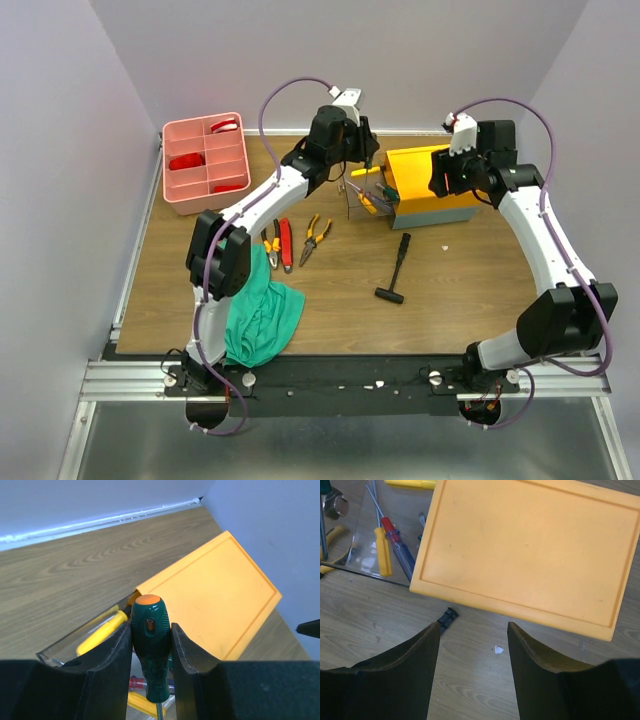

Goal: Sort the tools into containers

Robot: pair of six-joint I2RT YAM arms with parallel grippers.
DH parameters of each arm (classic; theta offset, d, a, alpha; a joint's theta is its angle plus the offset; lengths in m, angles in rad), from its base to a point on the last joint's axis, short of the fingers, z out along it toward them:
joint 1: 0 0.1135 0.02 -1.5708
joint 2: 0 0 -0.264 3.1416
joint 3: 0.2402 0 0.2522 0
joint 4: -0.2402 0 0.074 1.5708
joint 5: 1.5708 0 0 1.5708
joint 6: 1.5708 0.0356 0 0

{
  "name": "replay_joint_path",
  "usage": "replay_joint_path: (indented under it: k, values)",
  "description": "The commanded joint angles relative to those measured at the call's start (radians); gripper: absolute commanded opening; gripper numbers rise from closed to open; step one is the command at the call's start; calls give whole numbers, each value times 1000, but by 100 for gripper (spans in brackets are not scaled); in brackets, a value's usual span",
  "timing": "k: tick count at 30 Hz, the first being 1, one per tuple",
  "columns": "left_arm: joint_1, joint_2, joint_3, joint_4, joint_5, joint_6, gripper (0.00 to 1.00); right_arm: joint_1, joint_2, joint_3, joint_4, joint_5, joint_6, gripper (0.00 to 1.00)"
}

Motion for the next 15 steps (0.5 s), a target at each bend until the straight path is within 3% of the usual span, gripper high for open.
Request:
replay_joint_path:
  k: [1, 10, 11, 12, 13, 14, 15]
  values:
    - [5, 39, 41, 14, -39, 162, 0, -5, -31, -26, 18, -15, -8, 64]
    - [-6, 70, -1, -16, -59, 283, 0, -12, -28, -56, 14, -47, -7, 65]
    - [-11, 67, -7, -20, -53, 285, 6, -14, -27, -55, 12, -49, -7, 66]
    - [-14, 66, -10, -21, -48, 286, 32, -18, -23, -53, 14, -42, -7, 67]
    - [-17, 61, -11, -29, -46, 289, 42, -20, -16, -50, 17, -41, -5, 67]
    - [-20, 59, -15, -29, -46, 291, 60, -31, -11, -44, 20, -41, -1, 68]
    - [-23, 56, -13, -32, -46, 291, 66, -37, -5, -29, 23, -44, 4, 68]
